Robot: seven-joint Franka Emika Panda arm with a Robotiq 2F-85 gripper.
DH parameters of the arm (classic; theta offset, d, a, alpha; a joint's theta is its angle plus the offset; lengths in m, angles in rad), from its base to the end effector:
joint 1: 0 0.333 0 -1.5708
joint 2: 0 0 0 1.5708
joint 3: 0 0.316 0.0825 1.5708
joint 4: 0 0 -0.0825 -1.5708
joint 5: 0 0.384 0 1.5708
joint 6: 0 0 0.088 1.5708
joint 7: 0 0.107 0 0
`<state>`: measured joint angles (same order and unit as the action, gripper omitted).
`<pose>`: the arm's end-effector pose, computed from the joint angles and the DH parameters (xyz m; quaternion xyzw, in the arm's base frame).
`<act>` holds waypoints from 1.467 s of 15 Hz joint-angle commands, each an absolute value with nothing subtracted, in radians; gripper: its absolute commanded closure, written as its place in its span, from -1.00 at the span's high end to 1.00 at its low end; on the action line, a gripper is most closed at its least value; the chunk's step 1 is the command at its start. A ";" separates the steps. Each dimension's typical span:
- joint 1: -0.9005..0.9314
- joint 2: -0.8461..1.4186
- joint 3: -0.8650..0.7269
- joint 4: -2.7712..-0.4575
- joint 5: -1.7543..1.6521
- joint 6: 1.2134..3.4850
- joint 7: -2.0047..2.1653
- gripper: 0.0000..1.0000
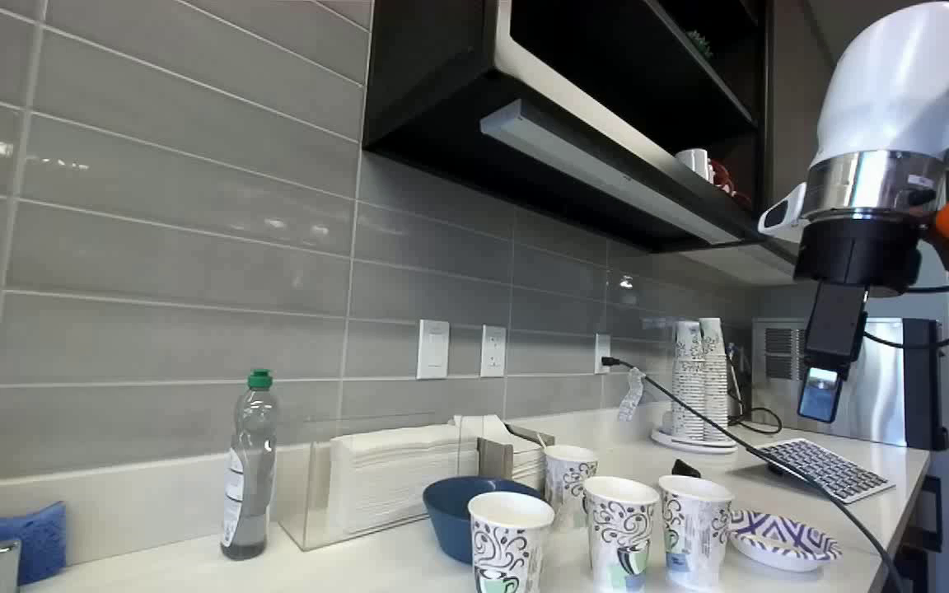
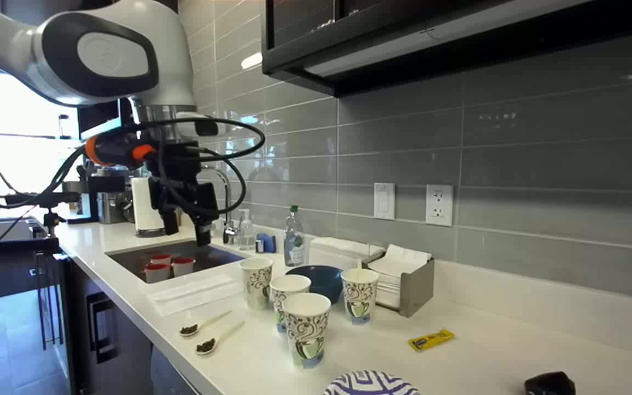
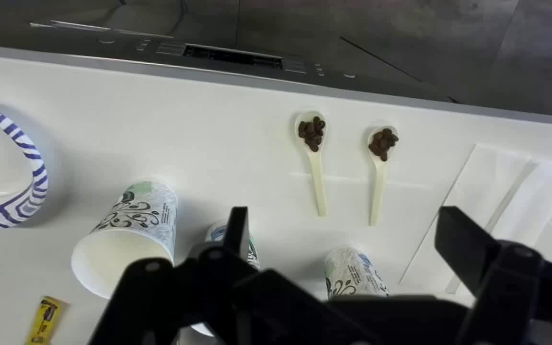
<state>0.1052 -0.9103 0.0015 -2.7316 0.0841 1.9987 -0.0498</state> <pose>0.2968 0.0369 0.4872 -0.9933 -0.0636 -0.0874 0.0415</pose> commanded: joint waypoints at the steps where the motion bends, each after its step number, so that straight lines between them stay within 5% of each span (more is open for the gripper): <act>1: 0.099 -0.910 0.006 -2.729 0.089 1.995 -0.054 1.00; 8: 0.105 -0.889 0.010 -2.712 0.090 1.979 -0.055 1.00; 20: 0.306 -0.232 0.046 -2.417 0.348 2.112 -0.233 1.00; 22: 0.275 -0.316 0.072 -2.484 0.321 2.115 -0.209 1.00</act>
<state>0.3038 -0.3121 0.0444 -2.4835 0.3125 2.1186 -0.2028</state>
